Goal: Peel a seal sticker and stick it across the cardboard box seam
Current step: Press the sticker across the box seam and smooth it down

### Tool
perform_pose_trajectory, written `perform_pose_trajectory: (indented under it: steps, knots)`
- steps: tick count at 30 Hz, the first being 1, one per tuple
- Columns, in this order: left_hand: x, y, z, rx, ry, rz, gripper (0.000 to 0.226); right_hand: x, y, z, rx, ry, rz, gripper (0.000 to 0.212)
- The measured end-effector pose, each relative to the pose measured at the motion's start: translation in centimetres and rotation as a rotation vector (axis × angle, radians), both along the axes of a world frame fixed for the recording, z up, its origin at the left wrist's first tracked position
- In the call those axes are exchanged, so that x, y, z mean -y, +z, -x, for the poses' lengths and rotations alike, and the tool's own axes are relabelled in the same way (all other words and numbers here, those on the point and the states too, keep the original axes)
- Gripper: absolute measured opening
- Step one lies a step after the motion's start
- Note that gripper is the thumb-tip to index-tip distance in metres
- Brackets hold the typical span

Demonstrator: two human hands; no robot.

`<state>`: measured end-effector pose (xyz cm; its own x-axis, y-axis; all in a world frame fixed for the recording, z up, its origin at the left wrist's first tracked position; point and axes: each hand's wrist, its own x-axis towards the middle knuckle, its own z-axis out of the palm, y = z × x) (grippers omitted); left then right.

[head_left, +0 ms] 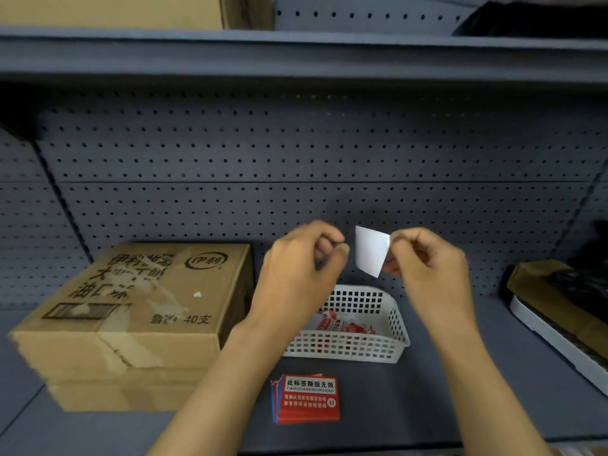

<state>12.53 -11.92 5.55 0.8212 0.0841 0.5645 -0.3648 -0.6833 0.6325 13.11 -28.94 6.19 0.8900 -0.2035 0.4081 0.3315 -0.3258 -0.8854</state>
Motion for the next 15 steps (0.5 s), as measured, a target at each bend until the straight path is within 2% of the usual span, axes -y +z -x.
perform_pose_trajectory:
  steps: [2,7,12,15]
  knots:
    - [0.3,0.9,1.5,0.035,-0.044,0.020,0.009,-0.7,0.3,0.5,0.022,0.028,-0.003,0.017]
    - [-0.2,1.6,4.6,0.030,-0.049,0.024,0.033,-2.9,0.3,2.0,0.097,0.122,0.001,0.021]
    - [-1.9,1.4,7.5,0.055,0.021,0.016,0.040,-5.3,-0.1,3.9,0.128,0.209,-0.039,0.021]
    - [-3.0,1.0,9.1,0.088,0.059,0.040,0.036,-7.0,-0.4,5.3,0.160,0.228,-0.044,0.019]
